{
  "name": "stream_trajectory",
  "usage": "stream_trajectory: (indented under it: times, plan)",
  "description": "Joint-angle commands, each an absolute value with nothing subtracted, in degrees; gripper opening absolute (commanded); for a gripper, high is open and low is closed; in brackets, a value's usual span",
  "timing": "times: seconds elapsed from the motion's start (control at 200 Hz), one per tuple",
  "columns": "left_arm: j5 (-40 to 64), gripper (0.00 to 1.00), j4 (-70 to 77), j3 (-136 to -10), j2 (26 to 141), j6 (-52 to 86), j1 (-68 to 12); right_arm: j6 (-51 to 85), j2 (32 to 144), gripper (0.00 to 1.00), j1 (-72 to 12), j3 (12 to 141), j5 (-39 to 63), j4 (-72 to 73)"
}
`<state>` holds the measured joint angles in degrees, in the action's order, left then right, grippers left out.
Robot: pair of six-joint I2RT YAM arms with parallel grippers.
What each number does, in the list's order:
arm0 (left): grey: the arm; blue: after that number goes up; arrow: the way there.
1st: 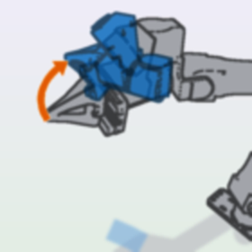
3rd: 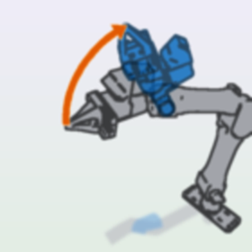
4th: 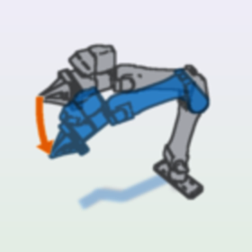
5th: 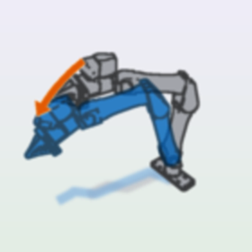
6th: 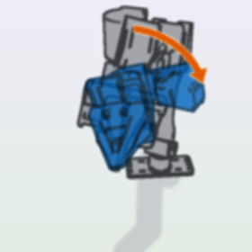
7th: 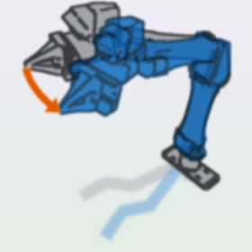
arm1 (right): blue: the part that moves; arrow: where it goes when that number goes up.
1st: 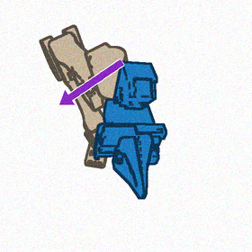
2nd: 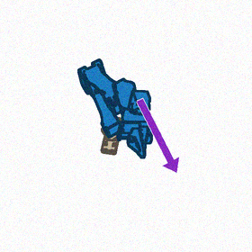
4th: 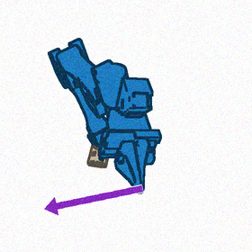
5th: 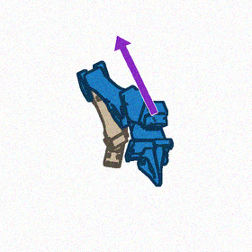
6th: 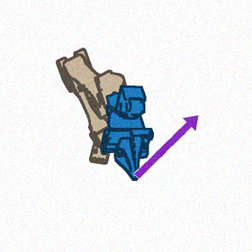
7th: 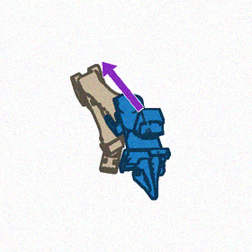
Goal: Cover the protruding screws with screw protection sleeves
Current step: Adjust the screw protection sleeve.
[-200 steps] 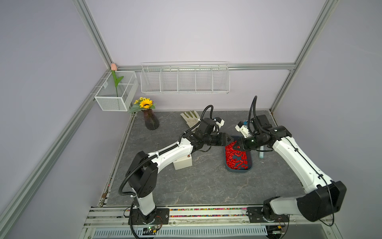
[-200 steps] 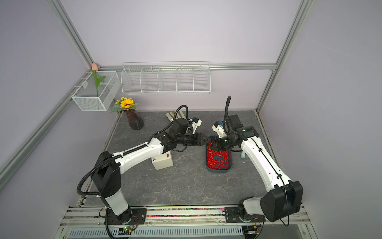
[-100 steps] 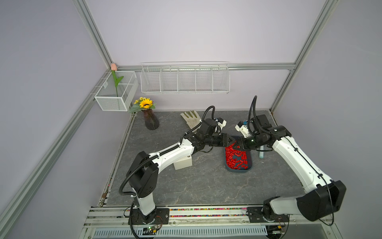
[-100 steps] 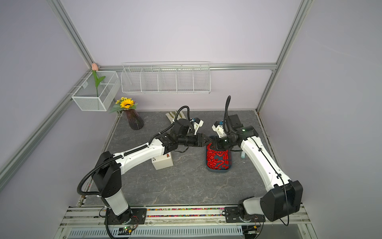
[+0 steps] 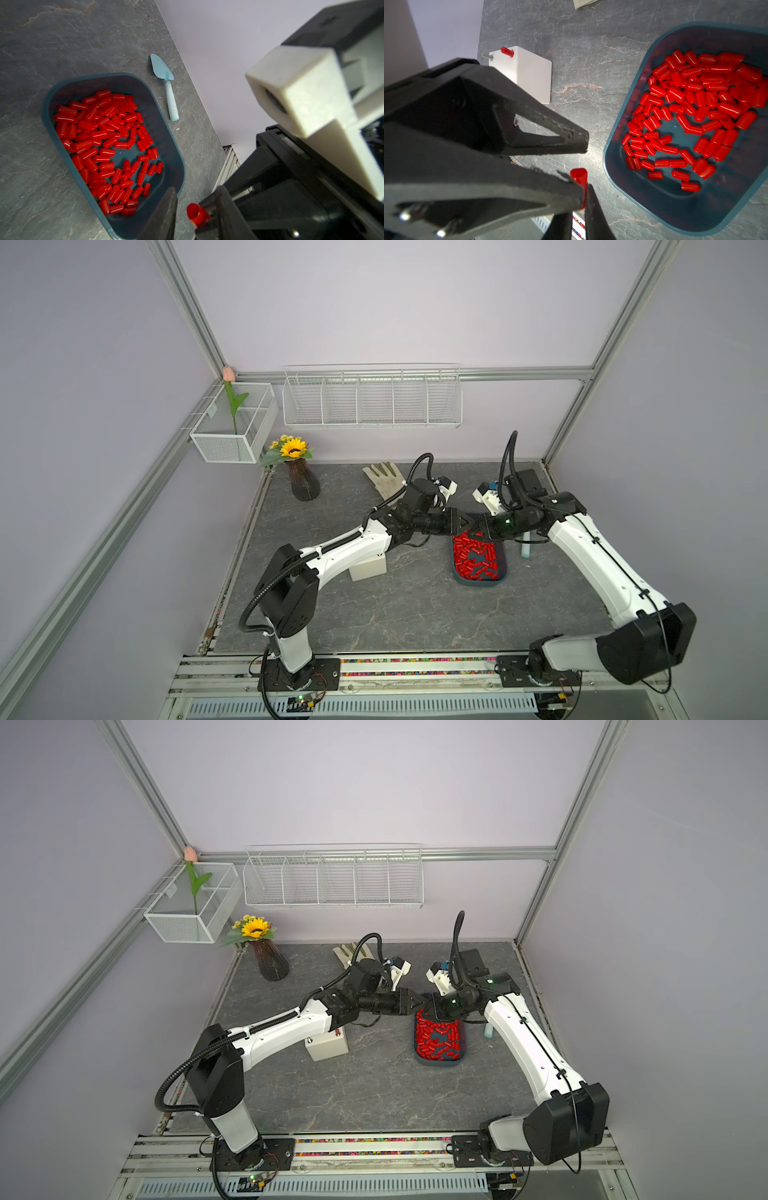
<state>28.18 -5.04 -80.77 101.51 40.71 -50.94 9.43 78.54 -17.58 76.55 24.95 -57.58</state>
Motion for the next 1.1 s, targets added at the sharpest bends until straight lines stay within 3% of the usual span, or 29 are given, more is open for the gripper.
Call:
stream_trajectory:
  times: [0.0, 0.565, 1.095]
  plan:
    - [29.08, 0.31, -3.71, -80.87, 102.02, 41.56, -51.68, 9.45, 78.74, 0.14, -17.2, 77.7, 25.4, -56.18]
    - [29.18, 0.25, -3.33, -79.35, 101.93, 41.73, -51.99, 10.18, 78.54, 0.14, -16.56, 78.05, 25.27, -55.73]
    - [29.27, 0.25, -3.24, -78.75, 102.1, 41.84, -52.38, 10.27, 78.74, 0.14, -16.13, 78.66, 25.4, -55.64]
